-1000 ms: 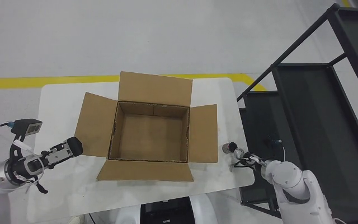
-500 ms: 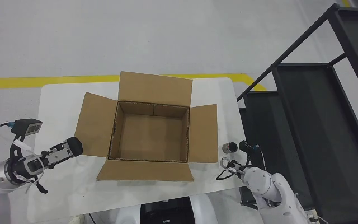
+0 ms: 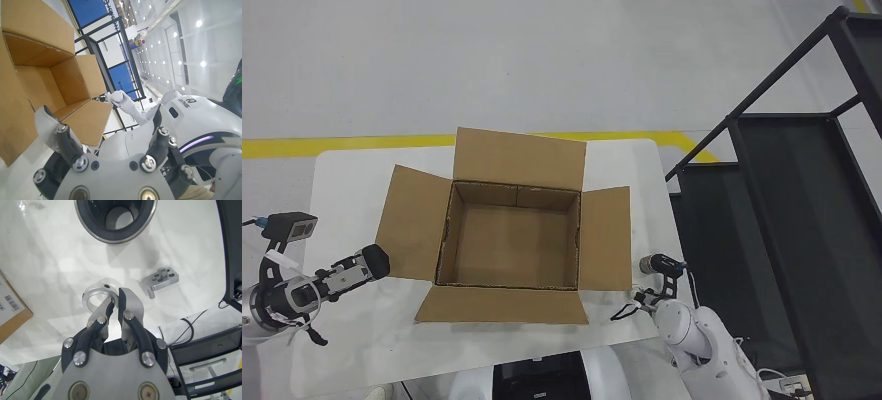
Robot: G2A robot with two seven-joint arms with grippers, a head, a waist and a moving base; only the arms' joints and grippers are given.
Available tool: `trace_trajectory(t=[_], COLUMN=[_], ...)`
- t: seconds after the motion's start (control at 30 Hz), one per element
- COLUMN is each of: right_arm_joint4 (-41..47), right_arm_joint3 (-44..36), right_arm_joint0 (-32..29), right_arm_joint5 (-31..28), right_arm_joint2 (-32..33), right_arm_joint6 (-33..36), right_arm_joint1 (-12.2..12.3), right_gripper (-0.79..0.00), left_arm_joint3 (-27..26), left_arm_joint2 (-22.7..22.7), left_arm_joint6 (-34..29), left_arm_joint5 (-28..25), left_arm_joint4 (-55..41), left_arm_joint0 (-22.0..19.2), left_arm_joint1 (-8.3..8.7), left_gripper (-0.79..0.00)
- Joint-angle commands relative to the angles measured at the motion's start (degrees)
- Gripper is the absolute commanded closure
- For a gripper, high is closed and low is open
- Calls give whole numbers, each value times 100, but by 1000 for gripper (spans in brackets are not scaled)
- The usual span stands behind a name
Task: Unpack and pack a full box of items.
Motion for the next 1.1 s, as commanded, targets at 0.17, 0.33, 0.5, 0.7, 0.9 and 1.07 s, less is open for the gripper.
trace_trajectory(t=[0.17,0.33,0.5,0.7,0.9,1.07], right_arm_joint4=[281,281,281,271,78,-179], right_arm_joint3=[-229,-229,-229,-133,98,335], right_arm_joint0=[-165,-165,-165,-130,-15,121], right_arm_joint5=[-369,-369,-369,-347,-98,168], right_arm_joint2=[113,113,113,26,-197,-386], right_arm_joint6=[108,108,108,-115,-416,-473], right_arm_joint1=[27,27,27,16,-10,-25], right_gripper=[0,0,0,0,0,0], left_arm_joint3=[0,0,0,0,0,0], left_arm_joint2=[0,0,0,0,0,0], left_arm_joint6=[0,0,0,0,0,0], left_arm_joint5=[0,0,0,0,0,0], left_arm_joint4=[0,0,0,0,0,0], left_arm_joint0=[0,0,0,0,0,0], left_arm_joint1=[0,0,0,0,0,0], left_gripper=[-785,-785,-785,-785,-785,-785])
